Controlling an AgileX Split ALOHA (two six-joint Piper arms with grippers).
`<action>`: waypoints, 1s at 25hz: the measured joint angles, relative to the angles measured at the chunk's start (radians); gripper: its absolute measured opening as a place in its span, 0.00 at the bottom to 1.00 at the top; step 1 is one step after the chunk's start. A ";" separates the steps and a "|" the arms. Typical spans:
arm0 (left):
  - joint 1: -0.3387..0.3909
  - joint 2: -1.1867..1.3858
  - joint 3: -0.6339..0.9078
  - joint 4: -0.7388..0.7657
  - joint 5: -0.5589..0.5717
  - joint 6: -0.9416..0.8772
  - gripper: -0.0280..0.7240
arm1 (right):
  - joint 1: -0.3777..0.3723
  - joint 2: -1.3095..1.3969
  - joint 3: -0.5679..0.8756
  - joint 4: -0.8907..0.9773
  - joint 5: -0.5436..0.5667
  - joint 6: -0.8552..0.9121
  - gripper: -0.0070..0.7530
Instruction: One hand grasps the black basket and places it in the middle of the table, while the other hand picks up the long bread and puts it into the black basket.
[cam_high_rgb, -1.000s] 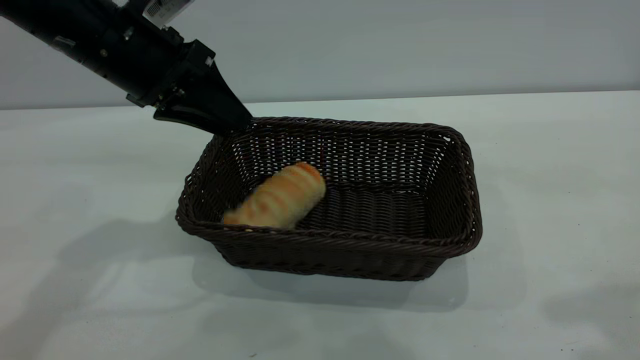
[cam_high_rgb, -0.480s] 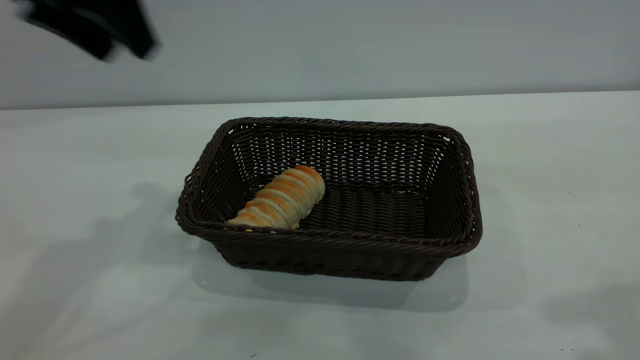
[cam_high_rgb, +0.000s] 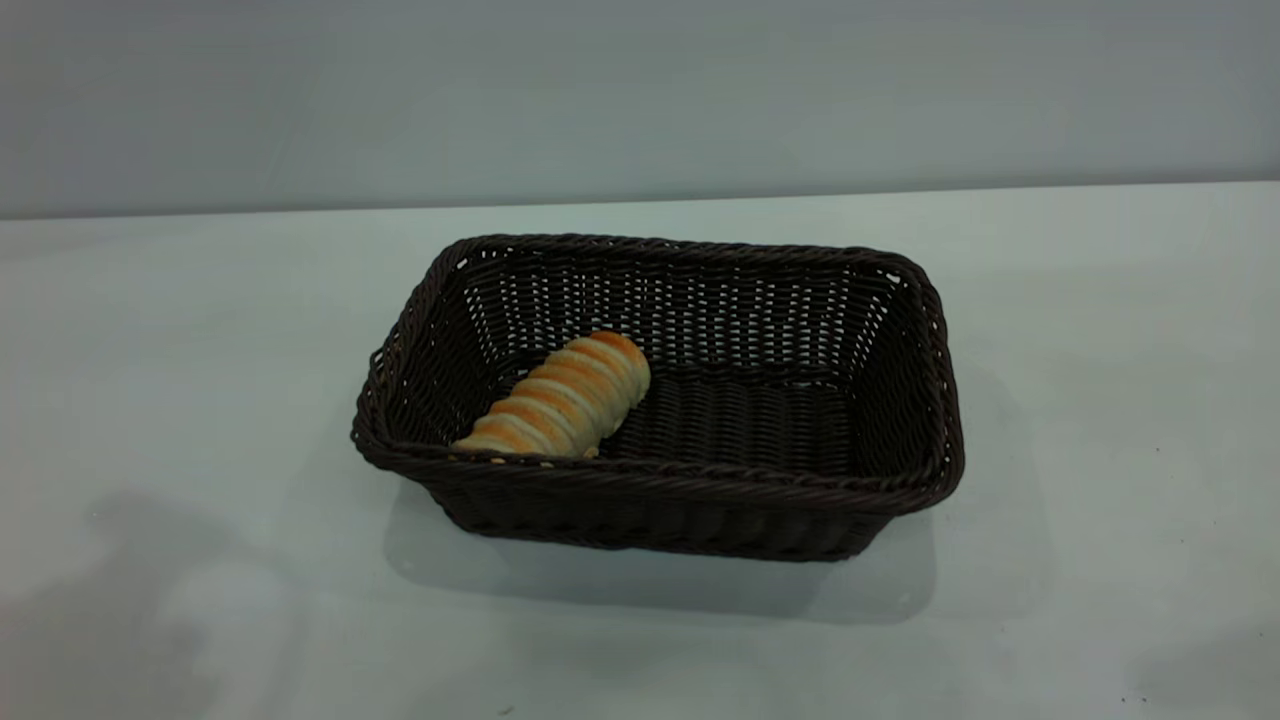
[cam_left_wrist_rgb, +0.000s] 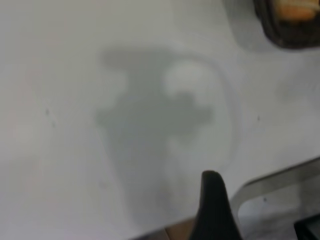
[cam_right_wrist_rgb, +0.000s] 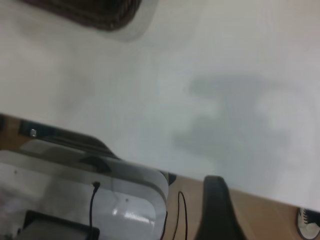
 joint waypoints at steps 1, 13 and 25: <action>0.000 -0.037 0.041 0.002 0.000 -0.012 0.79 | 0.000 -0.033 0.029 0.000 0.001 0.000 0.71; 0.000 -0.565 0.356 0.007 -0.034 -0.057 0.79 | 0.000 -0.543 0.244 -0.008 0.010 -0.023 0.71; 0.000 -0.906 0.511 0.007 -0.049 -0.060 0.79 | 0.000 -0.867 0.473 -0.050 -0.083 -0.038 0.71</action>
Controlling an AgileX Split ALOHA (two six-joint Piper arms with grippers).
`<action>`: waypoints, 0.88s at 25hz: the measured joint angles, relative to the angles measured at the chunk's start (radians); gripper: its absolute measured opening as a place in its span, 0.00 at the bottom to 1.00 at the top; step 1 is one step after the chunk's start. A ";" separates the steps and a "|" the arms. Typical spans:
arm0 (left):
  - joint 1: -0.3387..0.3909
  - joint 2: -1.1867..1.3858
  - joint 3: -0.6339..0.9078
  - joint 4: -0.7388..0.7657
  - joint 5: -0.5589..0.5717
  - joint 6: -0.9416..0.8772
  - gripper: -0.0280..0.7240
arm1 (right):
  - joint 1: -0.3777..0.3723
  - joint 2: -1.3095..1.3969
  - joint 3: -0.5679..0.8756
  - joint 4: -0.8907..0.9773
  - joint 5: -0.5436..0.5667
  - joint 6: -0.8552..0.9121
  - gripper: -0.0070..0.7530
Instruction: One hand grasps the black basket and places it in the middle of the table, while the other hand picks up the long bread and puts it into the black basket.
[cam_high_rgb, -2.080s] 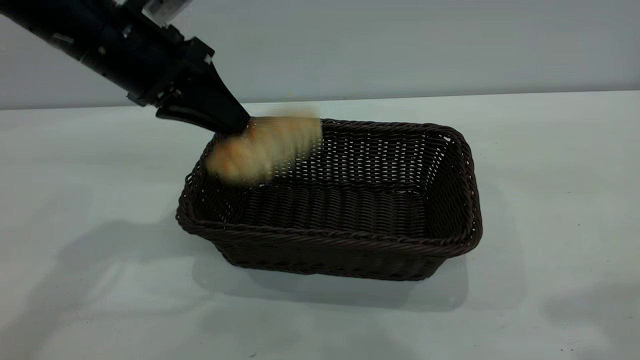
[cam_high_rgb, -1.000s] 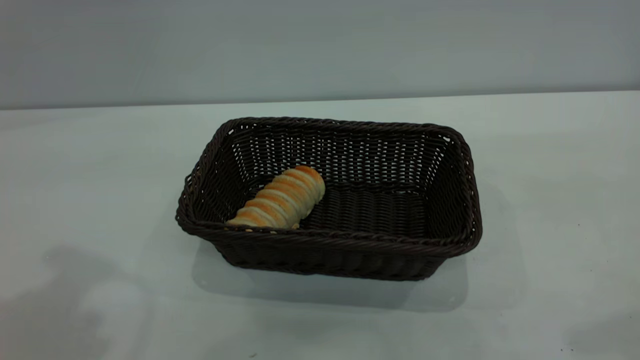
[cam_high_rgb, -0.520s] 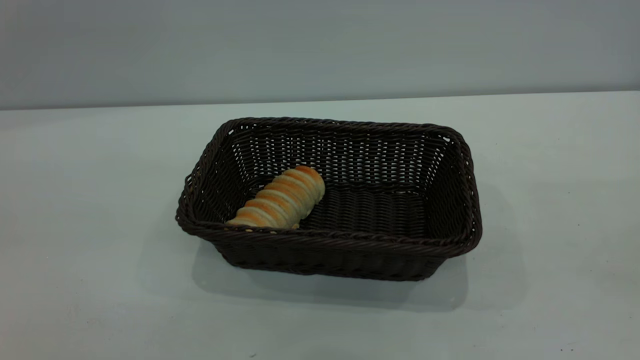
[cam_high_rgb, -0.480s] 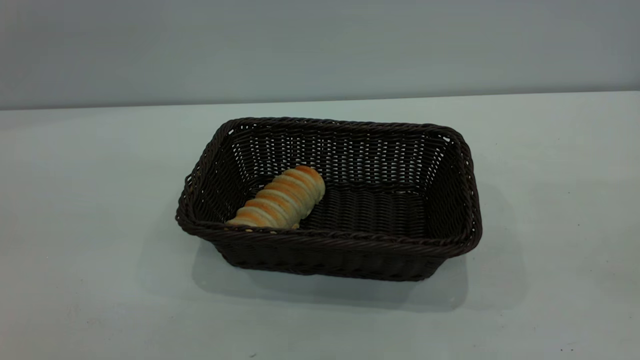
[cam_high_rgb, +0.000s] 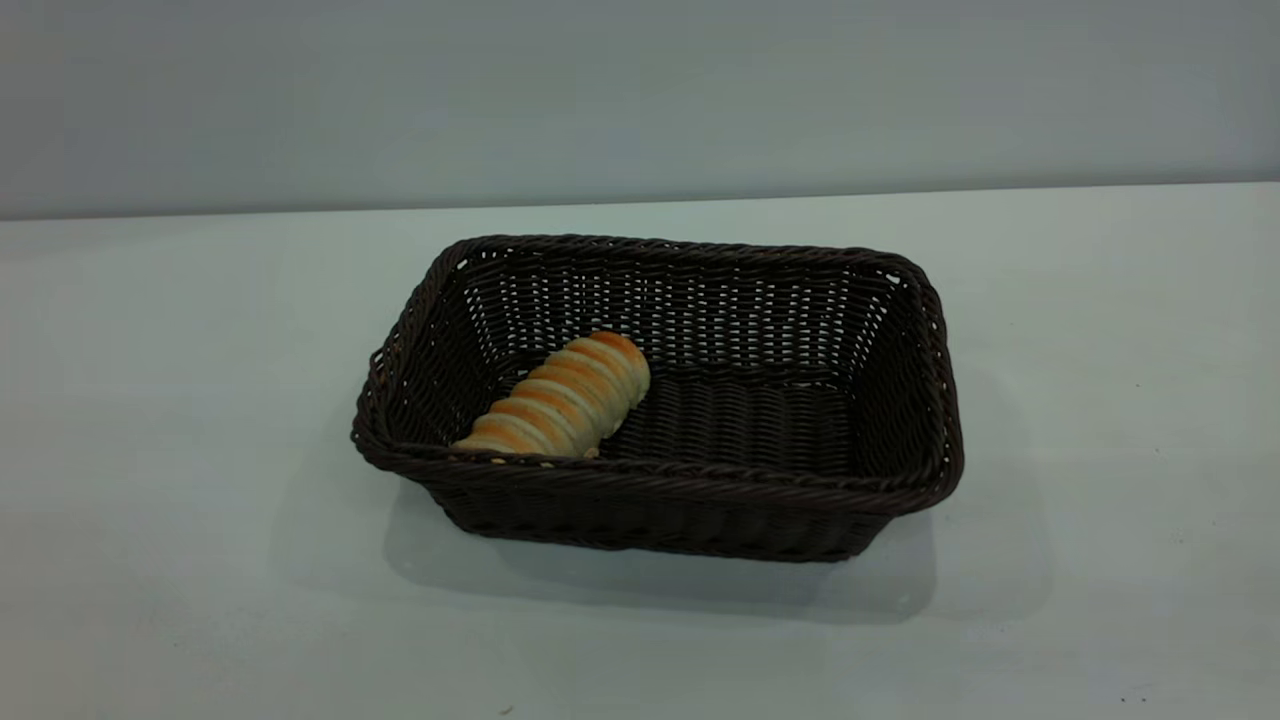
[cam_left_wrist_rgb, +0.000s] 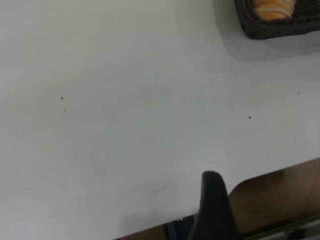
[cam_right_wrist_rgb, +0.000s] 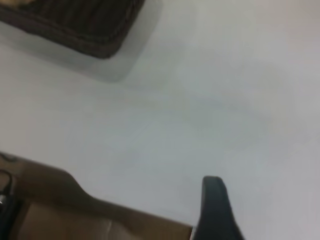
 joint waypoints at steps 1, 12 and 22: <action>0.000 -0.019 0.011 0.000 0.000 0.001 0.79 | 0.000 -0.010 0.017 -0.001 -0.002 0.000 0.71; 0.000 -0.158 0.182 0.001 -0.023 0.001 0.79 | 0.000 -0.034 0.036 -0.027 -0.007 0.012 0.71; 0.000 -0.189 0.218 -0.016 0.003 -0.003 0.79 | 0.000 -0.034 0.039 -0.027 -0.008 0.030 0.71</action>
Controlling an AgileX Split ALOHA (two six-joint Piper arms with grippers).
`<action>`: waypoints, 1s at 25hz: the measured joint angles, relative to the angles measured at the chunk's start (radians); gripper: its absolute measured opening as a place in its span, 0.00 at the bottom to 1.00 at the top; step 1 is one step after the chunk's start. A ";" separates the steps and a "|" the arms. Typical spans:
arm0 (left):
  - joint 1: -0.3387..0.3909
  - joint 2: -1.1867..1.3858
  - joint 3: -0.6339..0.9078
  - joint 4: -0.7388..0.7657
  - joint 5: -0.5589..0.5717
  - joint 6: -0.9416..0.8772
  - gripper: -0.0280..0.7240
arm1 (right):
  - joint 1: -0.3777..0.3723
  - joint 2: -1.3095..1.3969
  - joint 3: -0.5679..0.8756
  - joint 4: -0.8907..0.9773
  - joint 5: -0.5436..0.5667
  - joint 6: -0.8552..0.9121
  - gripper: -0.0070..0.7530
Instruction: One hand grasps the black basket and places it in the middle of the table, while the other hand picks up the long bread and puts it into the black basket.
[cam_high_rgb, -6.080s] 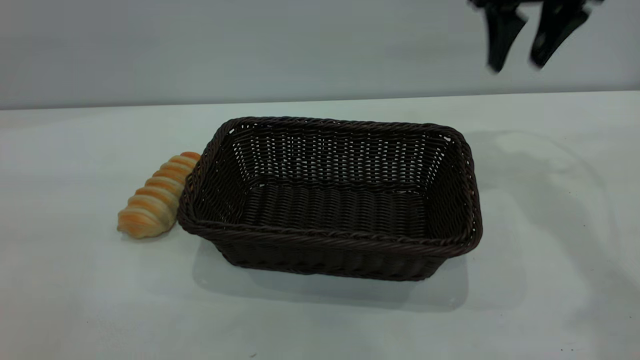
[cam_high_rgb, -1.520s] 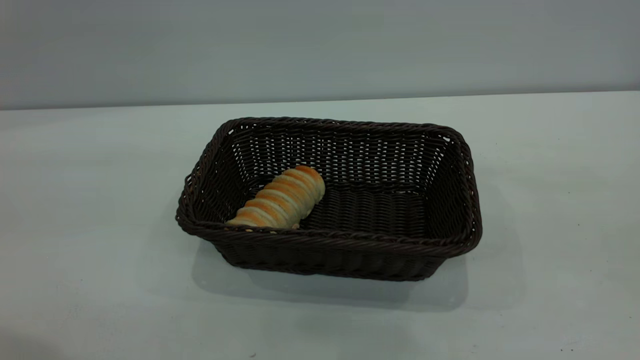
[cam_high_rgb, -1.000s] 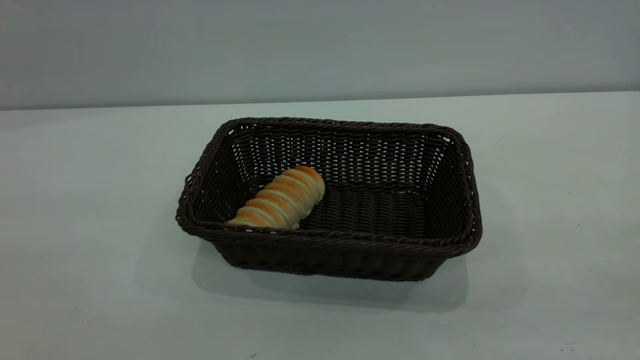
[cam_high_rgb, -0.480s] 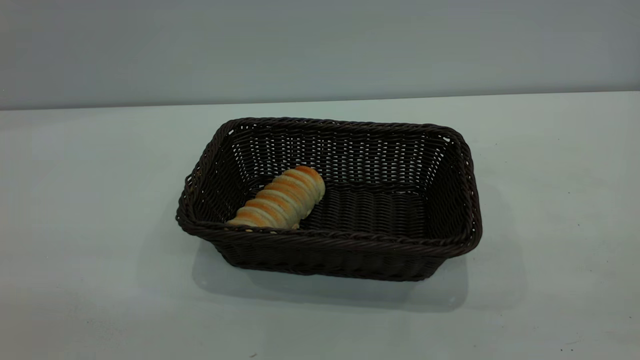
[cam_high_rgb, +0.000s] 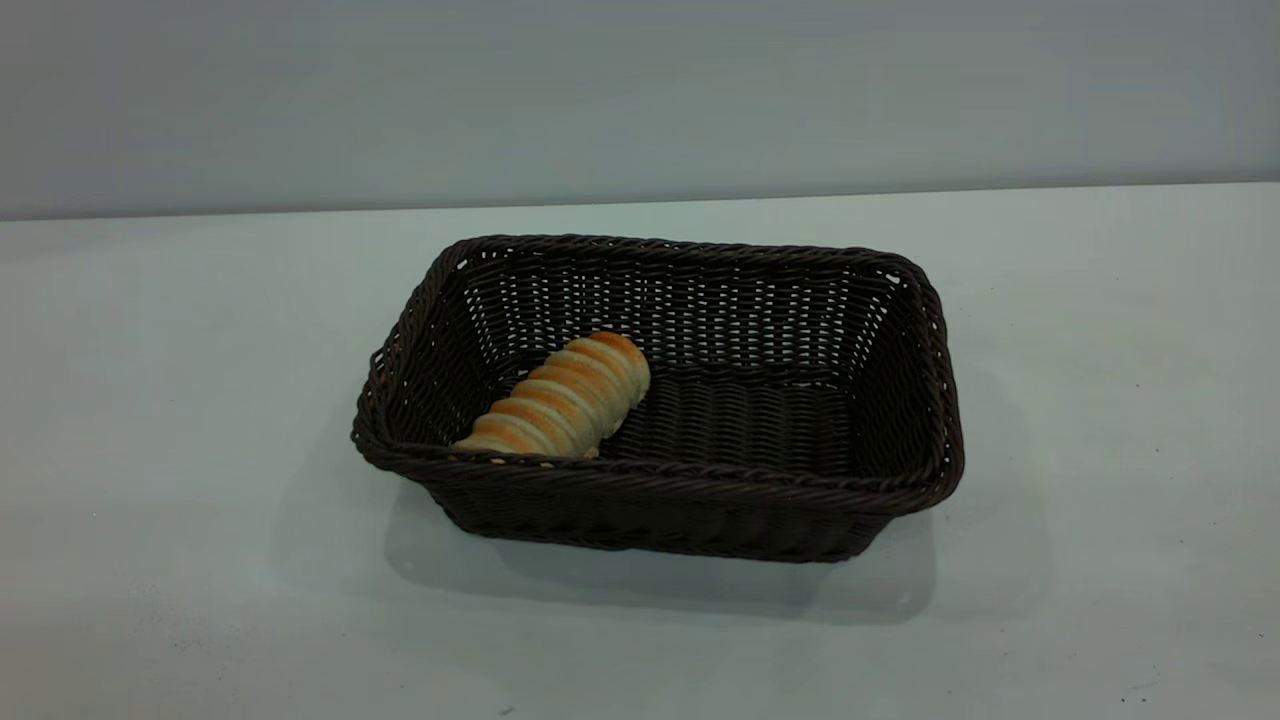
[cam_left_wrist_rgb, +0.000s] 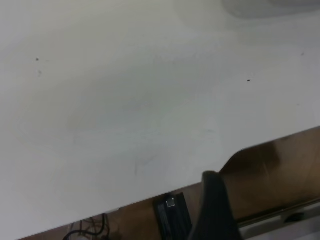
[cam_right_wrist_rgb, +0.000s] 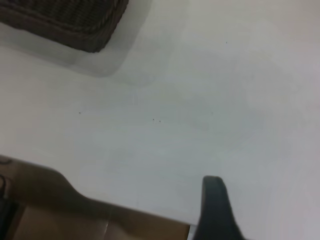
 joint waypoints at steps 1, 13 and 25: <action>0.000 -0.001 0.000 0.000 0.000 0.000 0.79 | 0.000 0.000 0.000 0.000 0.000 0.000 0.71; 0.000 -0.011 0.000 -0.001 0.001 -0.002 0.79 | 0.000 0.000 0.000 0.000 0.000 0.000 0.71; 0.103 -0.088 0.000 -0.002 0.001 -0.002 0.79 | -0.102 -0.052 0.000 0.001 -0.002 0.001 0.71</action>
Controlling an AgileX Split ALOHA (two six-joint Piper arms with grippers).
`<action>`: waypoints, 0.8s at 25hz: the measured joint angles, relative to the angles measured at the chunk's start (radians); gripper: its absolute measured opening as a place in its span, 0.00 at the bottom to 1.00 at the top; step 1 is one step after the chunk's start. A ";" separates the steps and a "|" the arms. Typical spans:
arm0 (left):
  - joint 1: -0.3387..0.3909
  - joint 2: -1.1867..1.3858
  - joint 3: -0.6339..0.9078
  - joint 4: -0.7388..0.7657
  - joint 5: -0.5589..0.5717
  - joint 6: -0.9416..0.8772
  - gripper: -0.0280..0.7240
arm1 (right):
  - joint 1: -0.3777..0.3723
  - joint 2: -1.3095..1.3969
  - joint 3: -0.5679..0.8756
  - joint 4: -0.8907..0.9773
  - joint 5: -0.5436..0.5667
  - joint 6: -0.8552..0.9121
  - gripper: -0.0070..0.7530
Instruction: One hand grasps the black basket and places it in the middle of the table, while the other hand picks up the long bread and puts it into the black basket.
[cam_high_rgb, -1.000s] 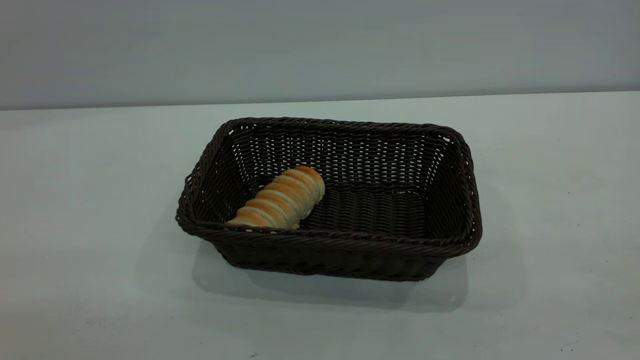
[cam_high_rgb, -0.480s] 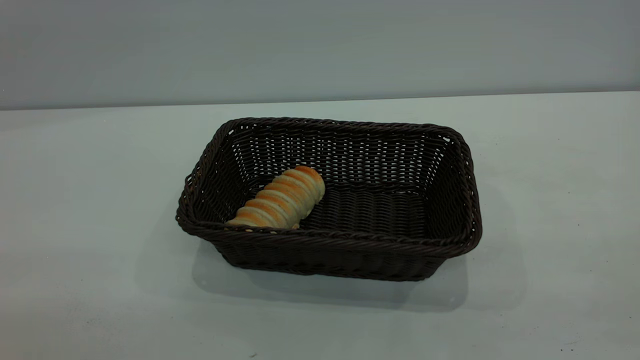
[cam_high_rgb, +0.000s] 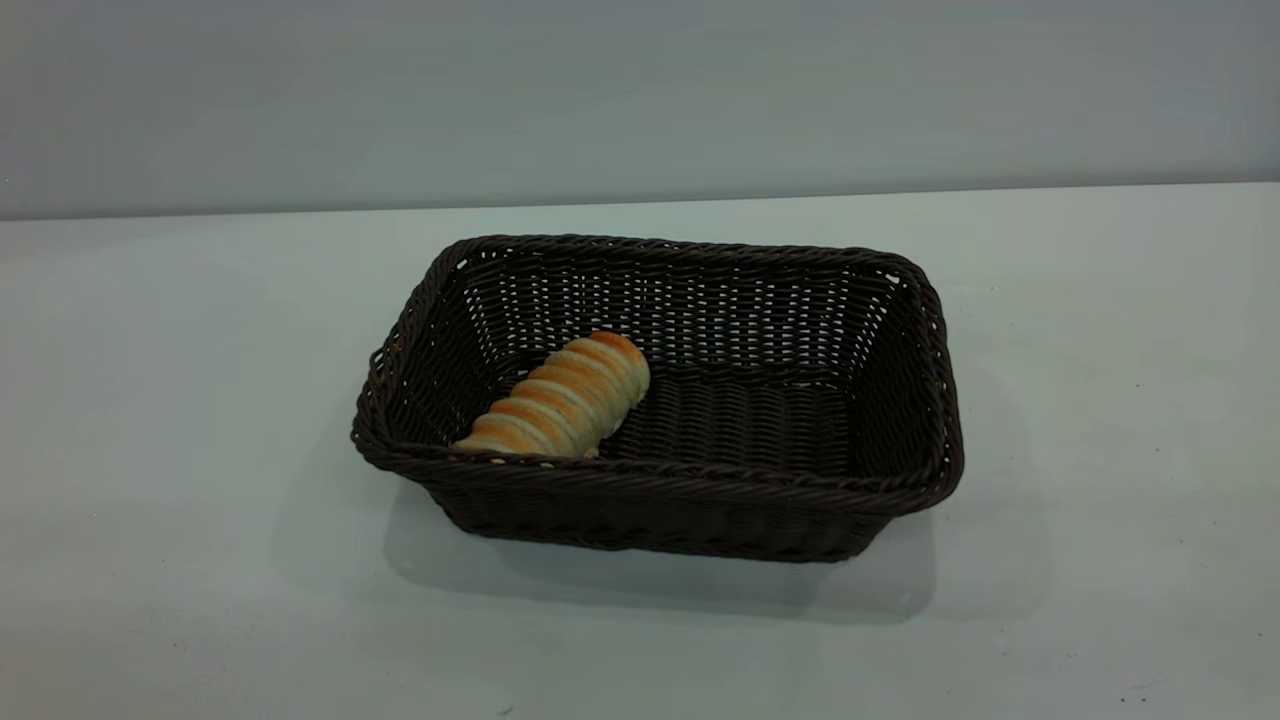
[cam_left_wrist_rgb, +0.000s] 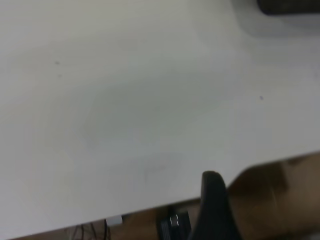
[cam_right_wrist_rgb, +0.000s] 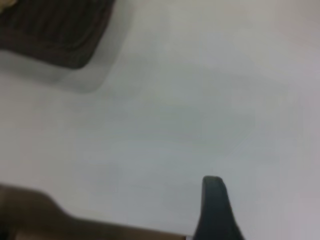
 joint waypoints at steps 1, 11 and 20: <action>0.017 -0.023 0.000 0.000 0.000 0.000 0.79 | -0.030 -0.013 0.000 0.000 0.000 0.000 0.71; 0.058 -0.176 0.000 0.000 0.016 0.000 0.79 | -0.102 -0.112 0.000 0.000 0.003 0.000 0.71; 0.058 -0.186 0.000 0.000 0.016 0.000 0.79 | -0.102 -0.112 0.000 0.000 0.003 0.000 0.71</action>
